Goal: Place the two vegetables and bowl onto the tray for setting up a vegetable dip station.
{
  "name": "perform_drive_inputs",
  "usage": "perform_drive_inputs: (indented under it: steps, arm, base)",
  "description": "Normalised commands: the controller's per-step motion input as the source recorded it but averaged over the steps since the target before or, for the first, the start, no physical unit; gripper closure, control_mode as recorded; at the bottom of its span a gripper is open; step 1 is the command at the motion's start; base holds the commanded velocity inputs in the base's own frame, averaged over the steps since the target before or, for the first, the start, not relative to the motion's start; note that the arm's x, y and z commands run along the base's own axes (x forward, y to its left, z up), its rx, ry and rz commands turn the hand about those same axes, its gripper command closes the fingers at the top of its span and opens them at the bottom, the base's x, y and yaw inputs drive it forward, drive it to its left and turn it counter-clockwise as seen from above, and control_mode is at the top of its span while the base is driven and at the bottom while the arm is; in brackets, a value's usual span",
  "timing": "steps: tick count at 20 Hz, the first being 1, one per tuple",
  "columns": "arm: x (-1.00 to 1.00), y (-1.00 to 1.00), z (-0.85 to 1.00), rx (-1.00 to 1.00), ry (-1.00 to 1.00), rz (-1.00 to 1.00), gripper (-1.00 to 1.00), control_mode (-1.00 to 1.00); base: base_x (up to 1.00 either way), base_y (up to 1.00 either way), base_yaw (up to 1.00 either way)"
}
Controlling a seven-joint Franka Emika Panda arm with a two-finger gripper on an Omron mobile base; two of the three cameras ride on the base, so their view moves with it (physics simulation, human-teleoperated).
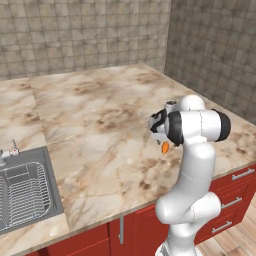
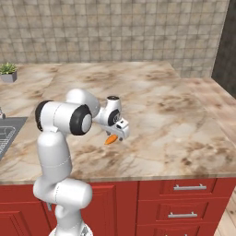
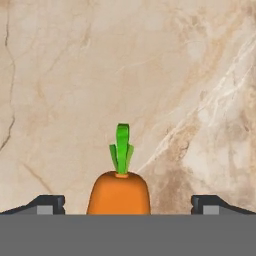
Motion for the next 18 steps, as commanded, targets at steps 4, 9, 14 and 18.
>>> perform_drive_inputs:
  steps: [4,9,14,18]
  arm:
    - [0.00,0.00,-0.24,0.00,0.01,-0.05,-1.00,-1.00]
    - [0.00,0.13,-0.29,0.00,0.01,-0.08,1.00,-1.00]
    - [0.00,0.21,-0.20,0.00,0.00,-0.05,1.00,-1.00]
    - [0.02,0.08,-0.01,0.00,-0.01,-0.03,1.00,-1.00]
  base:
    - [0.00,0.00,0.00]
    - [0.00,0.00,0.00]
    - [0.00,0.00,0.00]
    - [0.00,0.00,0.00]
